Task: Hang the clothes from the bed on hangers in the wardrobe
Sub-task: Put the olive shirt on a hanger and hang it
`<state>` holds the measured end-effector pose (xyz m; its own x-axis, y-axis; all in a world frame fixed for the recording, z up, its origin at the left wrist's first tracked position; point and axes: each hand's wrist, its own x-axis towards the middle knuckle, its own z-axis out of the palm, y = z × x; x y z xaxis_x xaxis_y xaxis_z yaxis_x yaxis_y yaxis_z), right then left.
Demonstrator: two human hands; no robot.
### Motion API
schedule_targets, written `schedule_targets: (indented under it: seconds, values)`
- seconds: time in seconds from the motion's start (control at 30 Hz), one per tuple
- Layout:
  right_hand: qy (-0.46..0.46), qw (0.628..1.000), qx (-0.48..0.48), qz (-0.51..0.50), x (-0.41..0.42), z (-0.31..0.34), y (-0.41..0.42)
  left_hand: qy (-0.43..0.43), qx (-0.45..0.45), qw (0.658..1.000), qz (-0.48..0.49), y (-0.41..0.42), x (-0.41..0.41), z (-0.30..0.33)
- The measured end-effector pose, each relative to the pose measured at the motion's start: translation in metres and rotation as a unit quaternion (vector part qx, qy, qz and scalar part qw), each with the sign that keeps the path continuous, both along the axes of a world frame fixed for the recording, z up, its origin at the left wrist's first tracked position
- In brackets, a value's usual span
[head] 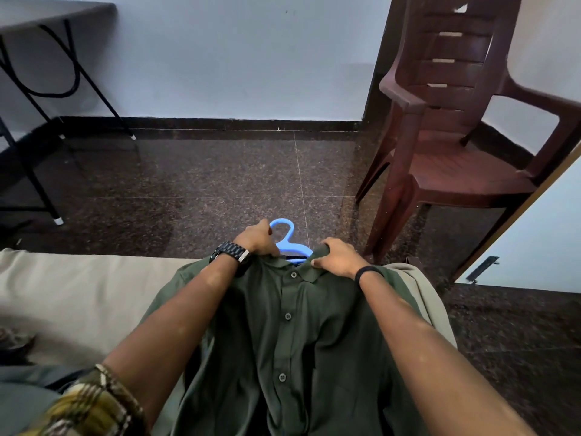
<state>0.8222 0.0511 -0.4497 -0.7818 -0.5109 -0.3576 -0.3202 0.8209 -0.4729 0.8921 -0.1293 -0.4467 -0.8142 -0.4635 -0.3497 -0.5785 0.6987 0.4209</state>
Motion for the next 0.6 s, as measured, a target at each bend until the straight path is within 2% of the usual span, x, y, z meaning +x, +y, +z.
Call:
schedule_targets:
  seconds: [0.23, 0.3, 0.37, 0.5, 0.6]
  values:
    - [-0.016, 0.988, -0.144, -0.060, -0.007, 0.028, 0.011, 0.120, -0.014, 0.993, -0.013, 0.007, 0.005, 0.021]
    - [-0.002, 0.985, -0.155, -0.072, -0.008, 0.038, 0.015, 0.158, -0.023, 0.987, -0.012, 0.010, 0.010, 0.037]
    - [0.015, 0.987, -0.150, -0.051, -0.005, 0.050, 0.021, 0.187, -0.024, 0.982, -0.024, 0.014, 0.014, 0.055]
    - [-0.002, 0.989, -0.139, 0.052, 0.003, 0.080, 0.033, 0.200, 0.003, 0.979, -0.037, 0.025, 0.021, 0.094]
    - [0.046, 0.989, -0.109, 0.085, 0.008, 0.112, 0.048, 0.213, 0.007, 0.976, -0.050, 0.033, 0.026, 0.126]
